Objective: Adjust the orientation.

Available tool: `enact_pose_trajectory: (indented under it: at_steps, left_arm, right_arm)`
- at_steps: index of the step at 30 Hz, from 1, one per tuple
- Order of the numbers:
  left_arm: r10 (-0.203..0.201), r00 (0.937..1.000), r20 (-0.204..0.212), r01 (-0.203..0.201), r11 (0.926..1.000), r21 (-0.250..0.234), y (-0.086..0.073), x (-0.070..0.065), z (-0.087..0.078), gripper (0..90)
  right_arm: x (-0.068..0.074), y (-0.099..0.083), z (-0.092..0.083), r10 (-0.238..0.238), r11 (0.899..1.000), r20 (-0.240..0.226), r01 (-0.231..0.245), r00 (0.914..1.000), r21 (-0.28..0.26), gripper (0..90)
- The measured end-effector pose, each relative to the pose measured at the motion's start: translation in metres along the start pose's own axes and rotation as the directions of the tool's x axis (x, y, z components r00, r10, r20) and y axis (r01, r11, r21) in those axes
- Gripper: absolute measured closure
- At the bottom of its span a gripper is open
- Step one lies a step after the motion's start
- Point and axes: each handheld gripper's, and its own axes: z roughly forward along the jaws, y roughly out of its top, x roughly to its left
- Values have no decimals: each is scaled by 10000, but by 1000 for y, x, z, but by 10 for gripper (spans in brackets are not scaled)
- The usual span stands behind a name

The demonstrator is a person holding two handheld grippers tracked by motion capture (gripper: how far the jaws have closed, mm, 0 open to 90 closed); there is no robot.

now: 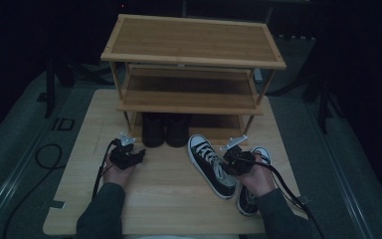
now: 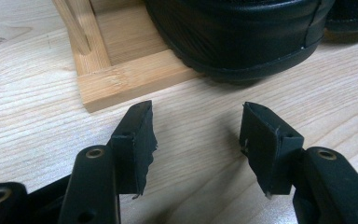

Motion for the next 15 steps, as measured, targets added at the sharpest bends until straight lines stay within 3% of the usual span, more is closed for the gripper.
enact_pose_trajectory:
  at_steps: [3, 7, 9, 15]
  left_arm:
    - [-6, 10000, 4, 6, 10000, -3, 0, 0, 0, 451]
    - [-9, 10000, 4, 9, 10000, -7, 0, 0, 0, 451]
    - [-10, 10000, 4, 10, 10000, -6, 0, 0, 0, 451]
    - [-7, 10000, 3, 7, 10000, -7, 0, 0, 0, 451]
  right_arm:
    - [-1, 4, 7, -4, 9996, -113, 7, 9999, 296, 819]
    - [-1, 6, 10, 26, 9991, -105, -22, 9999, 435, 813]
    - [-2, 9, 20, 130, 9966, -90, -122, 9999, 814, 816]
    - [-4, 13, 31, 686, 9924, -212, -660, 9974, 1036, 862]
